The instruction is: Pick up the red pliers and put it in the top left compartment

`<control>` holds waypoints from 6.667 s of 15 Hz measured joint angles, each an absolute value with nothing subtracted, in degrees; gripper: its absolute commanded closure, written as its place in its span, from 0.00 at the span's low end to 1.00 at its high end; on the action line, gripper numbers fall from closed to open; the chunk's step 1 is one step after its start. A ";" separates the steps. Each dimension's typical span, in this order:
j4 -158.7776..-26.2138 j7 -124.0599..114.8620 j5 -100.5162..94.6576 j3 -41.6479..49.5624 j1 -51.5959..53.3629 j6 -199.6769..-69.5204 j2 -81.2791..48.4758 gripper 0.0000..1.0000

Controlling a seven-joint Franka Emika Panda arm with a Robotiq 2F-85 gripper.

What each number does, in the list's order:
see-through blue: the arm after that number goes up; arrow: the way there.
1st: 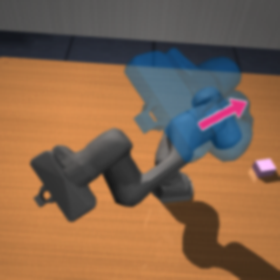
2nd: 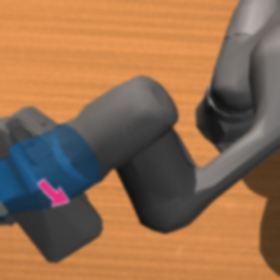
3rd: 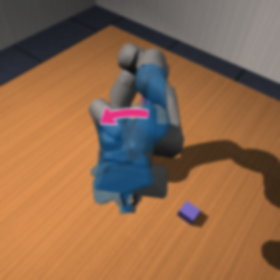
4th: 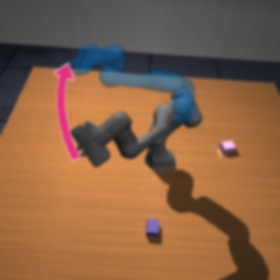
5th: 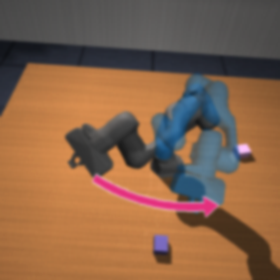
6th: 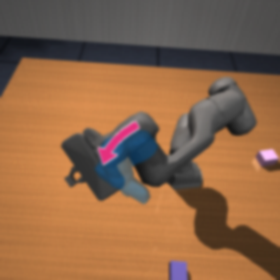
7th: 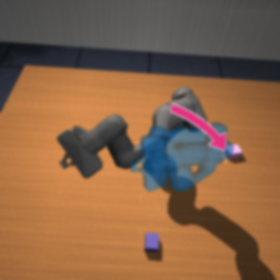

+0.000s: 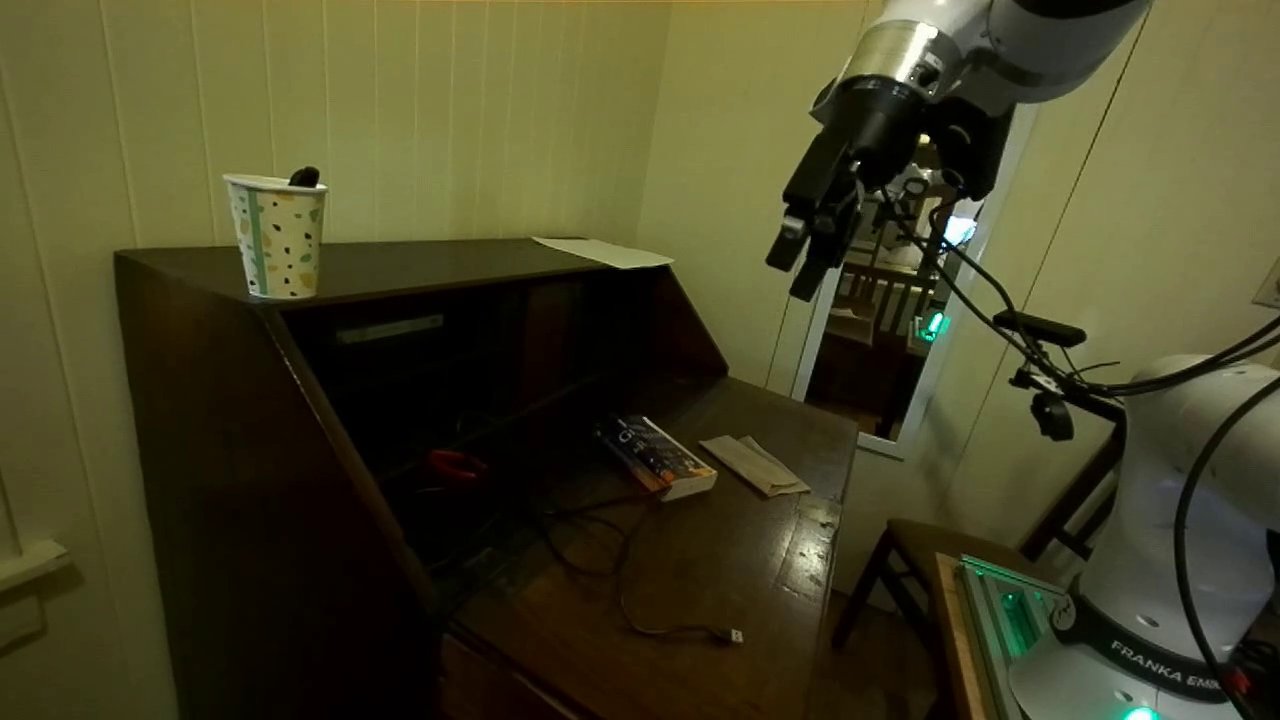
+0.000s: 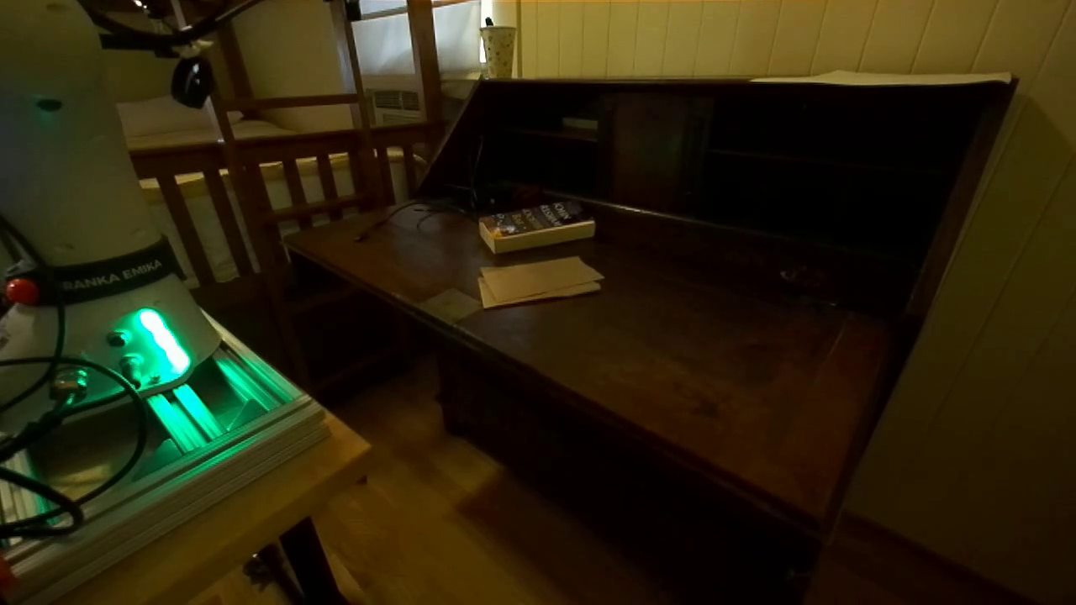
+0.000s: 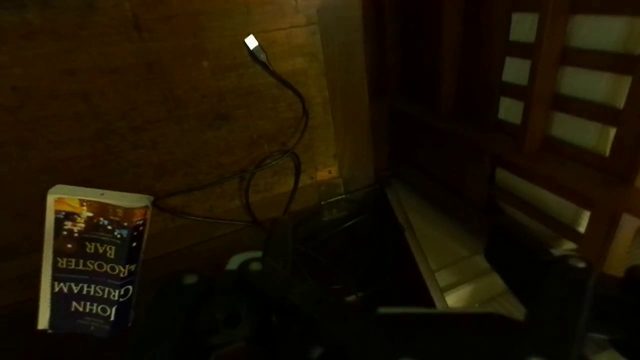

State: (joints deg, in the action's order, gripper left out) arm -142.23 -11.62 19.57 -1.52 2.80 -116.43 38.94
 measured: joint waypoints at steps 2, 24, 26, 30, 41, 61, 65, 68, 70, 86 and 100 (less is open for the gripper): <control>-141.84 -17.08 19.40 -3.46 1.12 -119.38 37.88 0.00; -141.62 2.64 8.06 -1.26 -0.68 -143.37 20.17 0.00; -140.87 2.64 4.70 -1.52 -0.76 -148.02 14.87 0.00; -138.04 -3.54 -2.90 -1.93 -1.65 -156.68 3.29 0.00; -137.72 -5.49 -4.71 -1.98 -1.24 -164.68 1.27 0.00; -114.83 -6.86 -12.51 5.01 7.52 -177.19 -30.85 0.00; -112.39 -7.93 -12.30 7.99 10.42 -181.21 -35.52 0.00; -109.93 -8.83 -9.08 7.53 10.45 -182.33 -38.53 0.00; -108.49 -8.81 -6.52 6.55 9.92 -182.26 -39.89 0.00; -99.05 -6.58 -4.24 1.52 5.41 -171.93 -44.37 0.52; -106.16 -3.15 -4.28 0.66 5.16 -166.17 -35.24 0.71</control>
